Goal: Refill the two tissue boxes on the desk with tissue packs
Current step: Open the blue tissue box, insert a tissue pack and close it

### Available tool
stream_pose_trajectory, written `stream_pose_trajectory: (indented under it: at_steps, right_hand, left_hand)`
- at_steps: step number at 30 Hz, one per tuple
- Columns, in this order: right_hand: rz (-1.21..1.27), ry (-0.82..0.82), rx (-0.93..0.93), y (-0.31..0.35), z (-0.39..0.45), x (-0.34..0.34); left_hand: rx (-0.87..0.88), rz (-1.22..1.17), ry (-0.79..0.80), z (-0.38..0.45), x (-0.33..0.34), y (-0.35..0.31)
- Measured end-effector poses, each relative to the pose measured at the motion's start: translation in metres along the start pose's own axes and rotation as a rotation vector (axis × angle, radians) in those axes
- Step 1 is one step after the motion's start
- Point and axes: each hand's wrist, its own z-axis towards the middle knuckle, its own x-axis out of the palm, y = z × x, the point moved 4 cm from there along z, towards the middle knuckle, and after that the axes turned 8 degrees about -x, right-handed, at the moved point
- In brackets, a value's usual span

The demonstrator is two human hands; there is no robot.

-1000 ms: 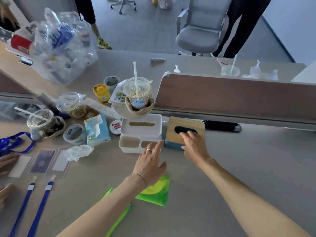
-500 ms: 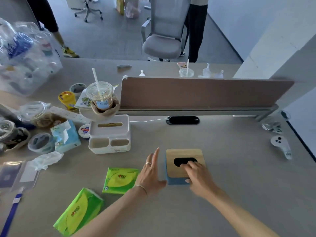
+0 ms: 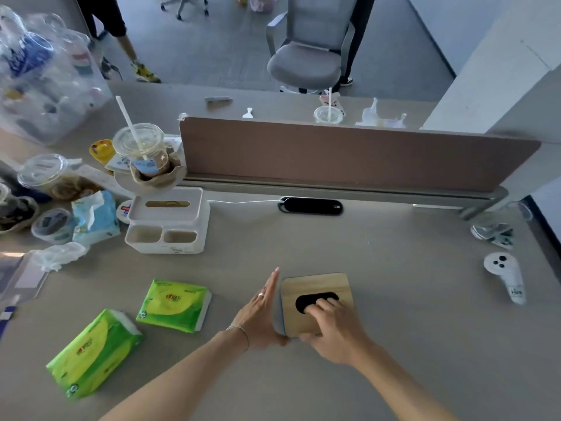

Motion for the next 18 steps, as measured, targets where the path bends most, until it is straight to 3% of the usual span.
stream_pose_trajectory:
  at_steps: [6, 18]
  right_hand:
    - [0.131, 0.185, -0.020, 0.001, 0.021, -0.004]
    - [0.219, 0.110, 0.007, -0.001, 0.016, -0.006]
  left_hand:
    - [0.076, 0.027, -0.029, -0.003, 0.007, -0.017]
    - [0.013, 0.045, -0.016, -0.005, 0.006, -0.021]
